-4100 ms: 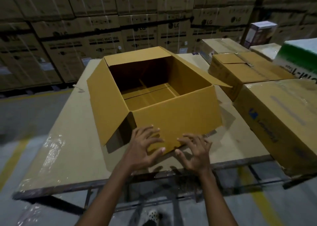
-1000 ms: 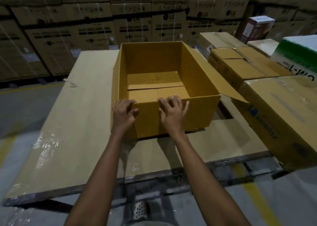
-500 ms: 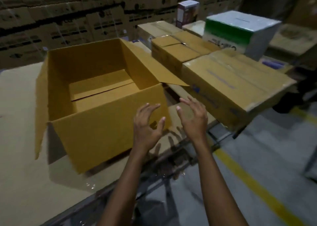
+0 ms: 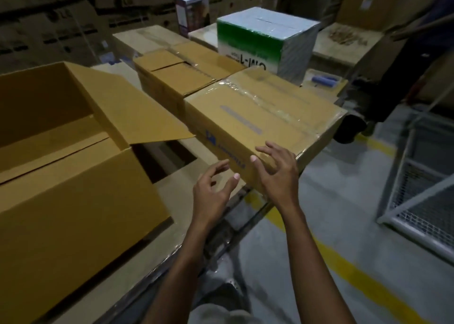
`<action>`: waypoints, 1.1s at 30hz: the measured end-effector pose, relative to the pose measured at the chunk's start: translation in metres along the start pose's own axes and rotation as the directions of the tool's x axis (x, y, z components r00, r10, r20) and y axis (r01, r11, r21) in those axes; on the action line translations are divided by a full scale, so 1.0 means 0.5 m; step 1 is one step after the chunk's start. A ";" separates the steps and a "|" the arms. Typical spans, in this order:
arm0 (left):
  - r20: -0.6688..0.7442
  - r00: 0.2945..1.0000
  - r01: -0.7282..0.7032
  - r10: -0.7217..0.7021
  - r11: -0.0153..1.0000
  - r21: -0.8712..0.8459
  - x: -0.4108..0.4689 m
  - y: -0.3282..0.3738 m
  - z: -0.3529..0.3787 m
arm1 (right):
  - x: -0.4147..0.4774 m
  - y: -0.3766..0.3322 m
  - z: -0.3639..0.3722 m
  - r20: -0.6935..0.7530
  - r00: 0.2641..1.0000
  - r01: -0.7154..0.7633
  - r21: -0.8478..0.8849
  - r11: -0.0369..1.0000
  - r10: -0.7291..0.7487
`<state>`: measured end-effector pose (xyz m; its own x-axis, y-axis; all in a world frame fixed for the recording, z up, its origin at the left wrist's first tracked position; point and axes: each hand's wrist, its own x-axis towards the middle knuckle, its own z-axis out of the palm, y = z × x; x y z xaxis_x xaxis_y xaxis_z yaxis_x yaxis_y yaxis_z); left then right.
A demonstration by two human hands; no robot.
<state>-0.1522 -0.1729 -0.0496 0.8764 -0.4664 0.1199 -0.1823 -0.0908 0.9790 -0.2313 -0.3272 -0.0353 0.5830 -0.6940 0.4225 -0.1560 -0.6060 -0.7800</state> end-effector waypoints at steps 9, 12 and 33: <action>-0.001 0.998 -0.063 0.064 0.980 0.187 0.143 0.045 0.226 | 0.233 0.154 -0.078 -0.013 1.000 -0.029 -0.073 0.997 0.029; 0.078 0.990 -0.137 0.113 0.876 0.463 0.144 0.014 0.271 | 0.269 0.209 -0.085 0.009 1.000 -0.026 -0.080 0.996 0.027; -0.213 0.514 0.207 -0.831 0.361 -0.909 0.019 -0.061 0.528 | 0.427 0.486 -0.243 0.323 0.744 -0.667 0.421 0.615 0.586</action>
<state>-0.2559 -0.4070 -0.1217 0.6967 0.0235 -0.7170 0.5207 0.6709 0.5280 -0.2416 -0.6700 -0.0785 0.5994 -0.7454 -0.2916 -0.1487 0.2542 -0.9556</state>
